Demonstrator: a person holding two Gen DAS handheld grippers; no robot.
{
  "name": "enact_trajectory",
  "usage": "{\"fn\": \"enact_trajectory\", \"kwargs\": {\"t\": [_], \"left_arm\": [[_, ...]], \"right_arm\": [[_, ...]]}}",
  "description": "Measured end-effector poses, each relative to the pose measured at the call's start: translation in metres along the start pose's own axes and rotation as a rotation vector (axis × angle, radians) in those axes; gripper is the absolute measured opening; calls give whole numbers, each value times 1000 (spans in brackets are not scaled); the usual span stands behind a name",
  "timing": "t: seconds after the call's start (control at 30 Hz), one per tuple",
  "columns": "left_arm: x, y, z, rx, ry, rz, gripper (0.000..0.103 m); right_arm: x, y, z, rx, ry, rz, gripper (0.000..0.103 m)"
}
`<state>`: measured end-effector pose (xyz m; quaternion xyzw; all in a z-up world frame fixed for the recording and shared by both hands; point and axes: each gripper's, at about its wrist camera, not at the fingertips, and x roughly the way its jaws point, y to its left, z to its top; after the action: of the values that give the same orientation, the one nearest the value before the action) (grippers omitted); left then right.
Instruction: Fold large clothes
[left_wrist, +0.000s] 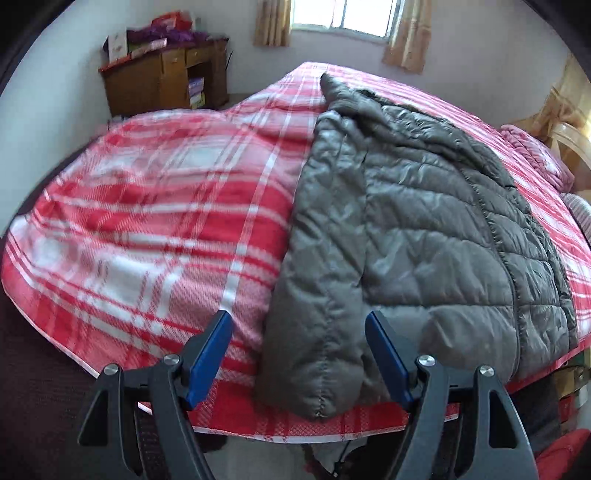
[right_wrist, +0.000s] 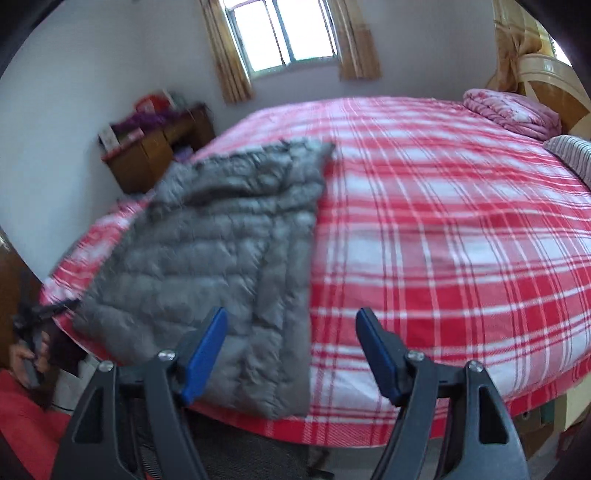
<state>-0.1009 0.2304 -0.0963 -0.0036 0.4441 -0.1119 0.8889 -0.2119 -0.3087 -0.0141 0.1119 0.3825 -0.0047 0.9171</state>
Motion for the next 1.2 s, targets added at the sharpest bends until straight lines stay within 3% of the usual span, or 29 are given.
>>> {"fn": "enact_trajectory", "kwargs": {"t": [0.17, 0.3, 0.43, 0.47, 0.5, 0.63, 0.73, 0.87, 1.07, 1.2], "left_arm": [[1, -1, -5, -5, -10, -42, 75], [9, 3, -9, -69, 63, -174, 75], [17, 4, -16, -98, 61, -159, 74], [16, 2, -16, -92, 54, -173, 68], [17, 0, -16, -91, 60, -191, 53], [20, -3, -14, -75, 67, -188, 27], [8, 1, -7, -112, 26, -245, 19], [-33, 0, 15, -137, -102, -361, 16], [-101, -20, 46, -43, -279, -439, 16], [-142, -19, 52, 4, -383, -525, 16]], "right_arm": [[31, 1, -31, -32, 105, -33, 71], [46, 10, -47, -56, 177, -9, 65], [58, 13, -52, -39, 222, 60, 61], [62, 14, -53, -37, 238, 68, 58], [67, 16, -54, -42, 255, 63, 51], [77, 22, -53, -63, 289, 76, 17], [70, 26, -46, -67, 256, 88, 11], [35, 25, -20, -28, 121, 166, 10], [-28, 29, 22, -4, -87, 207, 10], [-59, 36, 31, 0, -156, 254, 10]]}}
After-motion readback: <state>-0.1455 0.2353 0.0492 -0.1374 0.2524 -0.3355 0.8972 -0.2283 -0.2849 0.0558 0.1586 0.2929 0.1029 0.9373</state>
